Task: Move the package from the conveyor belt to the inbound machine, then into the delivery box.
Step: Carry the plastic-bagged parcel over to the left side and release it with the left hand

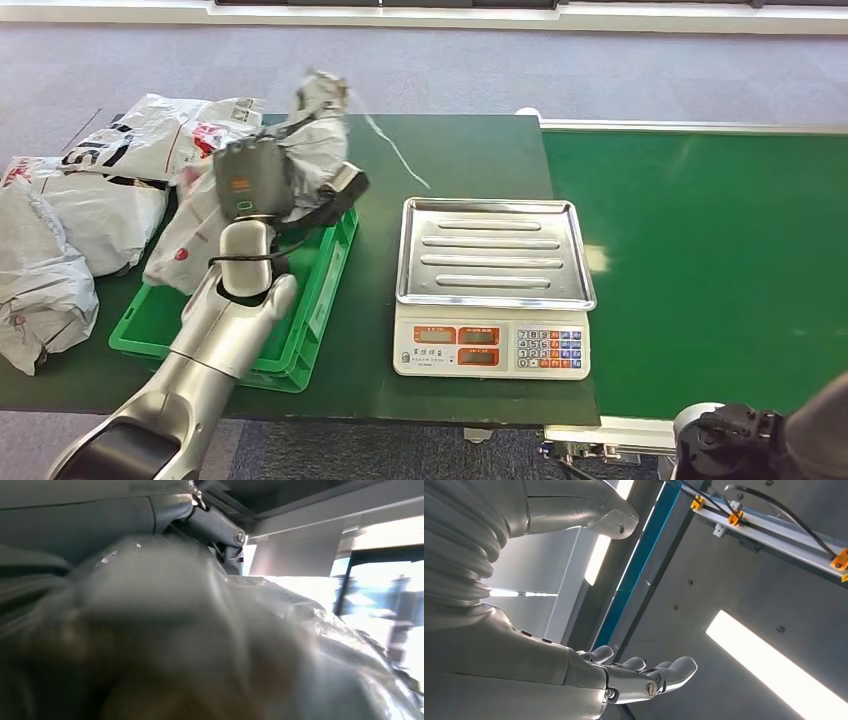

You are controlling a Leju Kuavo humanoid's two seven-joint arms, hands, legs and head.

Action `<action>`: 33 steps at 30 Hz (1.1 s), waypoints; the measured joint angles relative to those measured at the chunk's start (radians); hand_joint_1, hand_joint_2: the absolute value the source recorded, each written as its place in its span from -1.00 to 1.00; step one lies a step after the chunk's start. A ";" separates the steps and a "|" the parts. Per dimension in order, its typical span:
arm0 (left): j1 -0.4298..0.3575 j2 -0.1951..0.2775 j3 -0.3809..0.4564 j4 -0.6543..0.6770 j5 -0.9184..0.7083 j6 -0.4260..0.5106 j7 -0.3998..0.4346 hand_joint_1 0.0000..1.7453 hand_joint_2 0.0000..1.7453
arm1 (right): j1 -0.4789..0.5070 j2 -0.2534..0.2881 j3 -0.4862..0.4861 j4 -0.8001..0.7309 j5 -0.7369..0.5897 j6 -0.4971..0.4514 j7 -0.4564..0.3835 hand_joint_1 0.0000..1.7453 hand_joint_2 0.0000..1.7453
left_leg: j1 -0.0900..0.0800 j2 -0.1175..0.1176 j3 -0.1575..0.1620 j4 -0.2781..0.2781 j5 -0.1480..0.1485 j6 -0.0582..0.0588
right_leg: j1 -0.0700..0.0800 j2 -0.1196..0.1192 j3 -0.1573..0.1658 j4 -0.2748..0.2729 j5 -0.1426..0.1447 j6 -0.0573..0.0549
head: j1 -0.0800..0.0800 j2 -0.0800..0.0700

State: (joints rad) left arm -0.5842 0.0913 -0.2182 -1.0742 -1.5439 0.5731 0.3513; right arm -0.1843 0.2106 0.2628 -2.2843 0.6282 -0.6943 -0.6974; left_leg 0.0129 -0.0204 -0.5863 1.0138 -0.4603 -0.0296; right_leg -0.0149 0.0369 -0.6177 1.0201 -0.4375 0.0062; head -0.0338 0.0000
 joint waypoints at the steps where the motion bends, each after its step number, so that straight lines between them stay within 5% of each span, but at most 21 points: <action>1: 0.011 0.024 -0.008 -0.005 -0.007 -0.023 0.069 1.00 1.00 | 0.001 0.000 0.000 0.000 0.001 0.000 0.000 -1.00 1.00 | 0.000 0.001 0.000 0.000 0.000 0.000 | 0.000 0.001 0.000 0.000 0.000 0.000 | 0.000 0.000; 2: 0.023 0.048 -0.015 -0.008 -0.009 -0.039 0.119 0.69 1.00 | 0.003 0.000 0.000 0.000 0.003 0.000 0.000 -1.00 1.00 | 0.001 0.000 0.000 0.000 0.000 0.000 | 0.000 0.000 -0.001 0.000 0.000 -0.001 | 0.000 0.000; 5: 0.059 0.093 -0.041 -0.015 -0.010 -0.071 0.179 -0.81 1.00 | 0.009 0.000 0.000 0.000 0.011 0.000 0.000 -1.00 1.00 | 0.001 -0.004 -0.001 -0.001 0.001 -0.001 | 0.002 -0.004 0.000 0.000 -0.001 -0.002 | 0.000 0.000; 6: 0.070 0.104 -0.051 -0.017 -0.011 -0.084 0.186 -1.00 1.00 | 0.010 0.000 0.000 0.000 0.014 0.000 0.000 -1.00 1.00 | 0.001 -0.005 -0.001 -0.001 0.001 -0.001 | 0.002 -0.005 0.000 0.000 -0.001 -0.002 | 0.000 0.000; 16: 0.141 0.163 -0.070 -0.028 -0.011 -0.367 0.204 -1.00 1.00 | 0.042 0.007 -0.012 -0.021 0.049 0.000 0.000 -1.00 1.00 | 0.001 -0.004 -0.001 0.000 0.000 -0.001 | 0.001 -0.004 0.000 0.000 -0.001 -0.002 | 0.000 0.000; 20: 0.149 0.157 -0.070 -0.028 -0.011 -0.345 0.204 -1.00 -1.00 | 0.051 0.010 -0.017 -0.034 0.054 0.000 0.000 -1.00 1.00 | 0.001 -0.004 -0.001 0.000 0.000 -0.001 | 0.001 -0.005 0.000 0.000 -0.001 -0.002 | 0.000 0.000; 23: 0.151 0.143 -0.073 -0.038 -0.011 -0.255 0.204 -1.00 -1.00 | 0.058 0.011 -0.020 -0.044 0.054 0.000 0.000 -1.00 1.00 | 0.001 -0.004 -0.001 0.000 0.000 -0.001 | 0.001 -0.004 0.000 0.000 -0.001 -0.002 | 0.000 0.000; 26: 0.170 0.111 -0.055 -0.081 -0.003 -0.064 0.177 -1.00 -1.00 | 0.065 0.011 -0.026 -0.051 0.053 0.000 0.000 -1.00 1.00 | 0.001 -0.004 -0.001 0.000 0.000 -0.001 | 0.001 -0.004 0.000 0.000 -0.001 -0.002 | 0.000 0.000; 29: 0.203 0.020 0.027 -0.182 0.145 0.099 -0.038 -1.00 -1.00 | 0.071 0.011 -0.032 -0.058 0.046 0.000 0.000 -1.00 1.00 | 0.000 -0.004 -0.002 0.000 0.000 0.000 | 0.000 -0.004 0.000 0.000 -0.001 -0.002 | 0.000 0.000; 32: 0.247 -0.127 0.181 -0.345 0.646 0.080 -0.587 -1.00 -1.00 | 0.071 0.011 -0.034 -0.059 0.024 0.000 0.000 -1.00 1.00 | 0.000 -0.003 -0.004 0.000 -0.002 0.001 | 0.000 -0.003 0.000 0.000 -0.002 -0.001 | 0.000 0.000; 33: 0.267 -0.163 0.223 -0.411 0.891 0.052 -0.812 -1.00 -0.50 | 0.069 0.011 -0.034 -0.057 0.016 0.000 0.000 -1.00 1.00 | 0.000 0.000 -0.005 0.000 -0.003 0.001 | -0.001 -0.001 0.000 0.000 -0.002 0.000 | 0.000 0.000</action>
State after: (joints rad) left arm -0.3176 -0.0720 0.0043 -1.4856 -0.6534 0.6253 -0.4604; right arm -0.1156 0.2213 0.2293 -2.3416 0.6442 -0.6943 -0.6972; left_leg 0.0125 -0.0207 -0.5915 1.0143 -0.4636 -0.0284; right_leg -0.0155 0.0358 -0.6178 1.0200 -0.4393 0.0058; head -0.0333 0.0000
